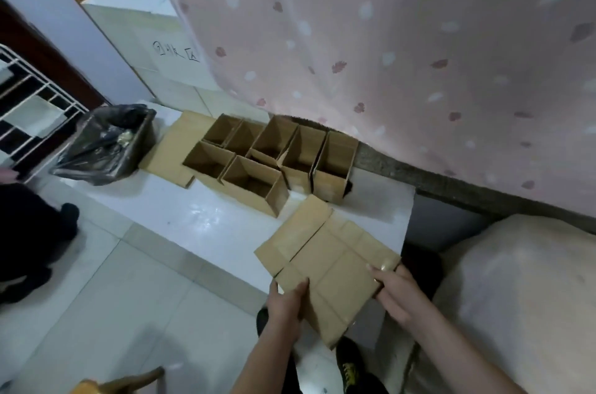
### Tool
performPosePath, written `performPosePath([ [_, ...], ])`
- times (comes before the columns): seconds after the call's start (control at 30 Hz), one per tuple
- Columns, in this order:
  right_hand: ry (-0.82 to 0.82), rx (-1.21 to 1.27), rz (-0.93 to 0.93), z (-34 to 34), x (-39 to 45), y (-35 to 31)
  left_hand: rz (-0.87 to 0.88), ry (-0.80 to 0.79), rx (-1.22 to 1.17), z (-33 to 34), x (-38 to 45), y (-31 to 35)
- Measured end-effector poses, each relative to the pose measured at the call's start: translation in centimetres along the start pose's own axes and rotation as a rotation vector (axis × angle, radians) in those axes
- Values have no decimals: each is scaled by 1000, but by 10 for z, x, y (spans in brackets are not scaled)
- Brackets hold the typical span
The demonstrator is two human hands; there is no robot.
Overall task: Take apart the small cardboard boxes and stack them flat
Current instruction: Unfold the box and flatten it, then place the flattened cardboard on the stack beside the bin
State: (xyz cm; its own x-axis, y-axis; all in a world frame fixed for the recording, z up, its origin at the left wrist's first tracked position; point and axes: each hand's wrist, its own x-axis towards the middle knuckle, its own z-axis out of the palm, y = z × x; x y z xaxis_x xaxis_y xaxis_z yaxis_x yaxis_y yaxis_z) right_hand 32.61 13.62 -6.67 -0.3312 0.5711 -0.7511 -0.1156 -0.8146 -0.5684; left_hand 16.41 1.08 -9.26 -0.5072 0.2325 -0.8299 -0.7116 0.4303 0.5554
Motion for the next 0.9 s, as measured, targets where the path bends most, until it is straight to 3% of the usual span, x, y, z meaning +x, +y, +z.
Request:
performPosePath([
  [0.17,-210,-59,88,11,-16,-10,158,-121,-219,-23,-33,13],
  [0.27,-302,-130,123,22,-21,-16,237,-107,-273,-45,-48,22],
  [0.47,-477,-561,135,65,-16,-34,375,-55,-218,-98,-63,37],
  [0.63,-369,-946,-71,129,-21,-20,445,-15,-182,-144,-61,60],
  [0.77,-411,-957,-205,184,-26,5,505,-50,-143,-186,-46,87],
  [0.9,-341,-995,-400,239,-30,41,557,-1,-107,-233,-22,117],
])
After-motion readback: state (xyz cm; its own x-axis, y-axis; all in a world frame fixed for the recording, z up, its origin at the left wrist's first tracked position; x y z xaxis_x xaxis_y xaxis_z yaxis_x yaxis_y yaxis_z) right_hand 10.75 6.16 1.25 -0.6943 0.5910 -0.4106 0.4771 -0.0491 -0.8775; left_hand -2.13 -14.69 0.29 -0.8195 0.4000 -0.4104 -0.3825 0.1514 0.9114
